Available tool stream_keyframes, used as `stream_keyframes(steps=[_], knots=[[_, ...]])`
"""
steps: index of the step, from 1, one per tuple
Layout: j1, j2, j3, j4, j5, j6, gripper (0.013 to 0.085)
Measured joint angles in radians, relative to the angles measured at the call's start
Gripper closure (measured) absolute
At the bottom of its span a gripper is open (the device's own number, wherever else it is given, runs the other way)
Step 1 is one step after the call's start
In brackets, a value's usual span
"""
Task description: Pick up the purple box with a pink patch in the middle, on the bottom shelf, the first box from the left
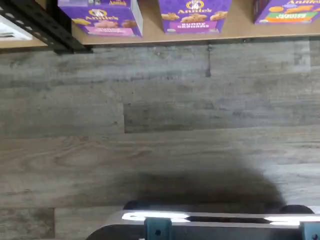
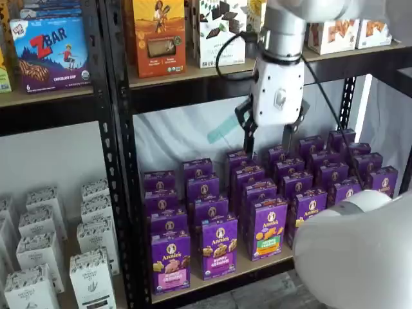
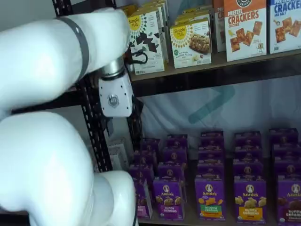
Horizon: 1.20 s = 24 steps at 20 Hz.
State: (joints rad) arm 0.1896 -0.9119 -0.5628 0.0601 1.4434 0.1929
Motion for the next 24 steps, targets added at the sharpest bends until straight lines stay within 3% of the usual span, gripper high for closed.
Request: stream_keyframes(steps=[3, 8, 14, 18, 24], knots=[[0.012, 0.009, 0.055, -0.005, -0.077, 0.010, 0.0130], [0.040, 0.042, 0.136, -0.067, -0.206, 0.051, 0.0130], [0.024, 0.069, 0.231, -0.047, -0.381, 0.027, 0.0130], [0.020, 0.117, 0.270, -0.065, -0.479, 0.031, 0.0130], [0.012, 0.266, 0.293, -0.043, -0.626, 0.009, 0.0130]])
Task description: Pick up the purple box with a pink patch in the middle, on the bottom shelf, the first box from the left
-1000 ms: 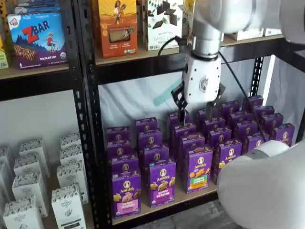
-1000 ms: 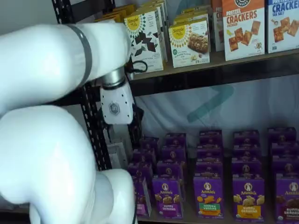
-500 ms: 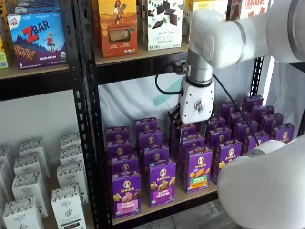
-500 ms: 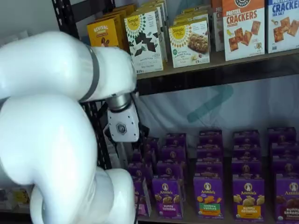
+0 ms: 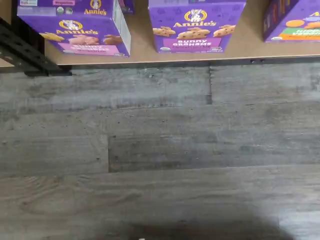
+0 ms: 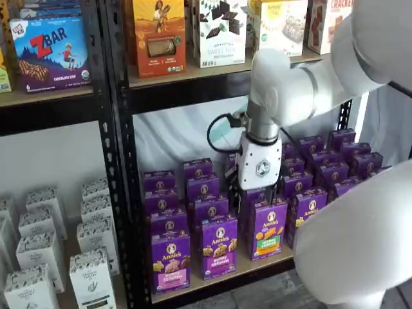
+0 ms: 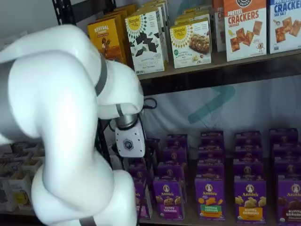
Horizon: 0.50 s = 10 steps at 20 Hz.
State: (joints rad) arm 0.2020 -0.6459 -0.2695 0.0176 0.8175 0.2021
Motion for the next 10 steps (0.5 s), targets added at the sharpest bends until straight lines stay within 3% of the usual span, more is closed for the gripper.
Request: stream_keyframes(steps=[6, 10], knots=[[0.003, 0.153, -0.002, -0.004, -0.137, 0.003, 0.0130], [0.008, 0.252, -0.008, 0.018, -0.228, -0.012, 0.0130]])
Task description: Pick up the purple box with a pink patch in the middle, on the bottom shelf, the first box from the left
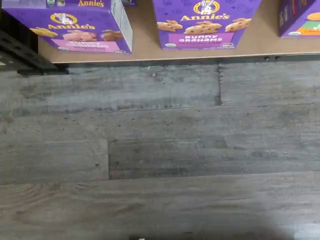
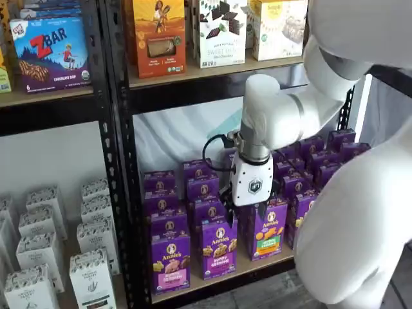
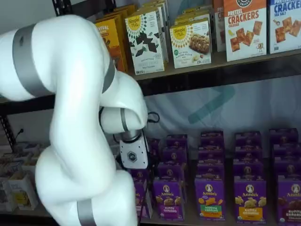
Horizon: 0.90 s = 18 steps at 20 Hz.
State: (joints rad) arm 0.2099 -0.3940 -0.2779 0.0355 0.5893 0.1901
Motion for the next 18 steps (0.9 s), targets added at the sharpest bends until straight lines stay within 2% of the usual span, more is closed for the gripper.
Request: stream_keyframes(steps=[6, 15, 17, 18], knots=[[0.012, 0.148, -0.038, 0.017, -0.080, -0.006, 0.0130], [0.022, 0.321, -0.073, 0.077, -0.231, -0.057, 0.0130], [0.029, 0.359, -0.086, 0.103, -0.265, -0.078, 0.0130], [0.030, 0.382, -0.101, 0.099, -0.268, -0.072, 0.0130]])
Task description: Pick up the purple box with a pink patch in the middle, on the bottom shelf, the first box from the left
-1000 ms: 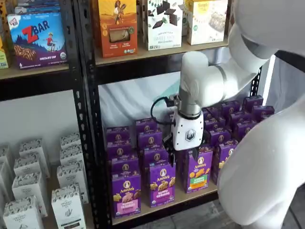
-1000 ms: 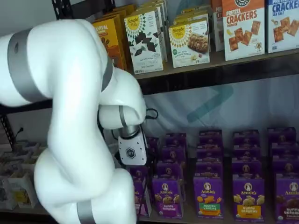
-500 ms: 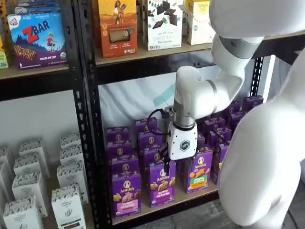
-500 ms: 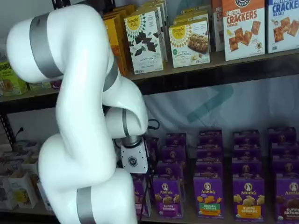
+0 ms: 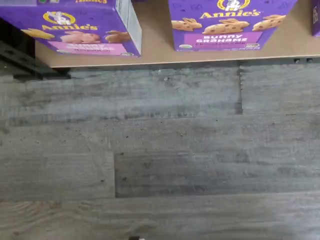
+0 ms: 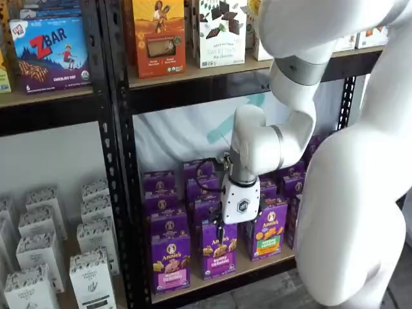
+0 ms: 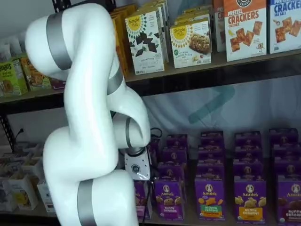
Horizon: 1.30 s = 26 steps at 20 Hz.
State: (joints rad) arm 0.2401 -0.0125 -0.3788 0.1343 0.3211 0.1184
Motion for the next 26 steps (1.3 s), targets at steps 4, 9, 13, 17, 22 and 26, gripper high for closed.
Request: stream_keyframes(steps=[4, 9, 13, 17, 22, 26], knots=[[0.010, 0.076, -0.043, -0.032, -0.038, 0.038, 0.0130], [0.032, 0.192, -0.109, -0.022, -0.112, 0.046, 0.0130], [0.038, 0.274, -0.176, -0.033, -0.144, 0.061, 0.0130], [0.036, 0.337, -0.243, -0.078, -0.139, 0.104, 0.0130], [0.038, 0.407, -0.338, -0.112, -0.124, 0.140, 0.0130], [0.057, 0.459, -0.413, -0.010, -0.104, 0.058, 0.0130]])
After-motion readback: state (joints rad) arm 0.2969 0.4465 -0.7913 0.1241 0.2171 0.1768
